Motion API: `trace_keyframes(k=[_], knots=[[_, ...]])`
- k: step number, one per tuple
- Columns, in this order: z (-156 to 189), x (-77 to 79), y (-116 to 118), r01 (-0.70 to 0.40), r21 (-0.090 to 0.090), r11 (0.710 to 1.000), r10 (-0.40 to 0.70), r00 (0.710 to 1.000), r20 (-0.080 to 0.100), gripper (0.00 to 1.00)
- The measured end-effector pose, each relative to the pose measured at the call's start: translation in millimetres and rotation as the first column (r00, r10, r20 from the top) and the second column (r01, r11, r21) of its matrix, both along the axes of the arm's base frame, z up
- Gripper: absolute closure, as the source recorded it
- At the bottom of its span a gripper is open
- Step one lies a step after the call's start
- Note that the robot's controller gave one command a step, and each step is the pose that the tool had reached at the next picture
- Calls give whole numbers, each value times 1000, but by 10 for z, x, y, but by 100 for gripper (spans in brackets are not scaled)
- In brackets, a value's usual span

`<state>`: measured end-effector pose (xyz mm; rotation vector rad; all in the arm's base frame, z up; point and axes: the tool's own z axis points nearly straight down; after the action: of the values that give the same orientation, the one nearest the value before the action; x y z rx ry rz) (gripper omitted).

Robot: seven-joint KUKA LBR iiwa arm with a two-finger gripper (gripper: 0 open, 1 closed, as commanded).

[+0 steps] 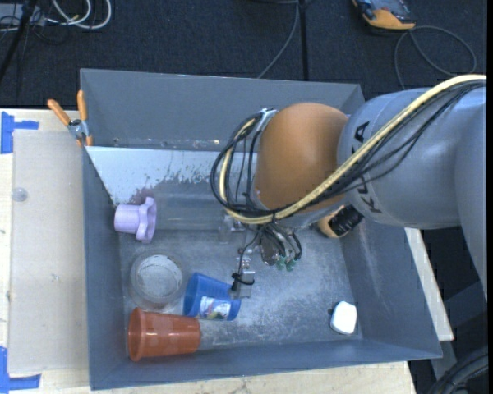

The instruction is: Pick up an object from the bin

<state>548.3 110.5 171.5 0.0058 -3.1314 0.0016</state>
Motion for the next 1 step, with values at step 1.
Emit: trace_keyframes(k=[1], knots=[[47, 17, -5, 3, 1, 1000, -3, 1000, 8, 0]])
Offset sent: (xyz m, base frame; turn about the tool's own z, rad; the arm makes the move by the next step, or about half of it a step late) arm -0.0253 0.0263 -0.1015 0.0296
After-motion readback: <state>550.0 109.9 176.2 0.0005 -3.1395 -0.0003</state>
